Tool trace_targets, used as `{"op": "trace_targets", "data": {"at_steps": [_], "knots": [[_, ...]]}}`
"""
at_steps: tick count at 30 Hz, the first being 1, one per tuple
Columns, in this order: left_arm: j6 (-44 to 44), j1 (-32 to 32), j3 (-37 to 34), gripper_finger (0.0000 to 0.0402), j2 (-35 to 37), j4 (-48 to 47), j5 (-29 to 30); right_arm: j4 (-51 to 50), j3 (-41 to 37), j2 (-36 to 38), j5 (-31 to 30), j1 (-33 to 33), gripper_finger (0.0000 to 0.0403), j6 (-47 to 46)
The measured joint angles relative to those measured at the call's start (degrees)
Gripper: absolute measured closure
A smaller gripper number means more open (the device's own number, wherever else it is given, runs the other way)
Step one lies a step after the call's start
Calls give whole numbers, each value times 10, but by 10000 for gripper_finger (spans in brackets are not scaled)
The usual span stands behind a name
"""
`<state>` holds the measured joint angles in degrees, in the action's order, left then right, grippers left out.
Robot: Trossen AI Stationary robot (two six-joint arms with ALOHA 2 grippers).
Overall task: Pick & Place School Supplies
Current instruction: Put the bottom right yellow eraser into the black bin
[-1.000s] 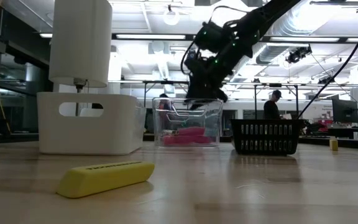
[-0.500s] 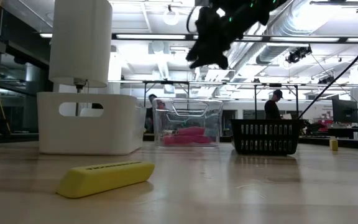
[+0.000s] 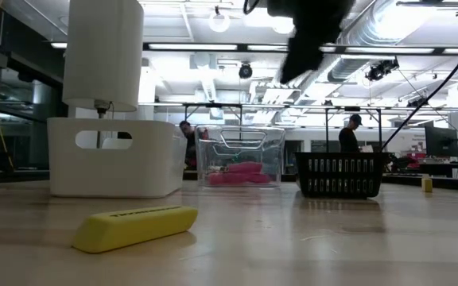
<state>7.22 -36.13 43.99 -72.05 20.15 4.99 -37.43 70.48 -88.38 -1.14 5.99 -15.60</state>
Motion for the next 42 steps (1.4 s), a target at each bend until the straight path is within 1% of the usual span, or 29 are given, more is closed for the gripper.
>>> {"op": "trace_targets", "data": {"at_steps": [2,4,8,11,14,18,20,23,26,28,29,31,33,38,42], "knots": [[2,-1,0,255,0,-6,0,-38,0,0,-25,30,269,-38],[3,-1,0,255,0,-13,0,-87,0,0,-37,57,269,-91],[7,-1,0,255,0,-20,0,-156,0,-3,-49,107,269,-248],[32,-1,0,255,0,-22,0,-174,0,-6,-50,143,269,-380],[43,-1,0,255,0,-22,0,-173,0,-5,-63,182,269,-489],[44,-1,0,255,0,-22,-1,-176,0,-5,-83,224,269,-589],[35,-1,0,255,0,-22,-2,-193,0,-5,-112,237,269,-611],[16,-1,0,255,0,-24,-2,-274,0,-5,-156,246,269,-655],[12,0,0,255,0,-24,-2,-362,-1,-5,-168,233,269,-721],[12,3,0,255,0,-24,-2,-384,-7,-5,-164,225,269,-761],[12,4,0,255,0,-24,-2,-379,-11,-5,-156,224,269,-776],[17,4,0,255,0,-24,-2,-356,-15,-5,-117,230,269,-806],[28,4,0,255,0,-24,-2,-308,-19,-9,-88,243,269,-833],[33,-2,0,255,0,-25,-2,-185,-19,-24,-72,292,269,-916],[28,-10,0,255,0,-27,-2,-118,-19,-48,-61,339,269,-1009]]}}
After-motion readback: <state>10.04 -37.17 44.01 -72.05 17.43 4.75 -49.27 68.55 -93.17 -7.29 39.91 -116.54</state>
